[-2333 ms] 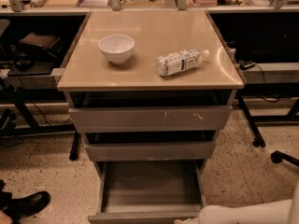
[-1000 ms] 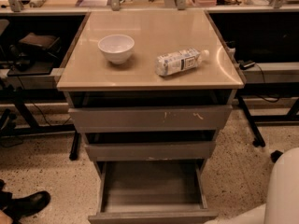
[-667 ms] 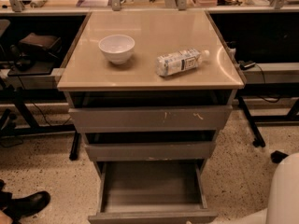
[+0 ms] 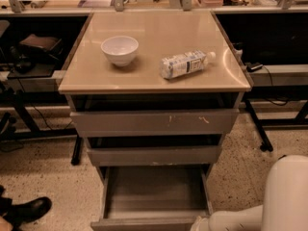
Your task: Close bottom drawer
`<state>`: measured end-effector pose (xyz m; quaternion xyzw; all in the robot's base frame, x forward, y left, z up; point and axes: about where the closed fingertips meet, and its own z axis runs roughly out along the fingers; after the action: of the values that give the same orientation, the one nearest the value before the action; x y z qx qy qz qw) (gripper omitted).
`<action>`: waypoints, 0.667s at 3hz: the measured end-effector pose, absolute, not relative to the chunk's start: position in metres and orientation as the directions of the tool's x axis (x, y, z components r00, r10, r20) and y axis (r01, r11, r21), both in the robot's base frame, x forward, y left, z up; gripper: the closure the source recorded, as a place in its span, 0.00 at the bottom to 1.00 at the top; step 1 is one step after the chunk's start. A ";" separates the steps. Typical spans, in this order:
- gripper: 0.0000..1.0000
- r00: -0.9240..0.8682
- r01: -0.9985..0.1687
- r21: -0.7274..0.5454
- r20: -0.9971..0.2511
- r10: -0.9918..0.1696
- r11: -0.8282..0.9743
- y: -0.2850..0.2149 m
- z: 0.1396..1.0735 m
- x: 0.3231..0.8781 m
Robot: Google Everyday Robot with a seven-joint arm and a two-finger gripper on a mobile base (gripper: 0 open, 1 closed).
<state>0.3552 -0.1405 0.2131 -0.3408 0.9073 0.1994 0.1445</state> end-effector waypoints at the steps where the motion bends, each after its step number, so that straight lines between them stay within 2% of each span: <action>1: 0.00 -0.737 -0.666 0.272 -0.382 -0.558 0.694 -0.143 0.211 0.361; 2: 0.00 -0.748 -0.656 0.282 -0.365 -0.554 0.700 -0.145 0.211 0.364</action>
Offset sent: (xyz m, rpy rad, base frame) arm 0.0407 -0.0356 -0.0418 -0.0588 0.2516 -0.0980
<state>0.3636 -0.1452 0.2111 -0.3314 0.9131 0.2005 0.1272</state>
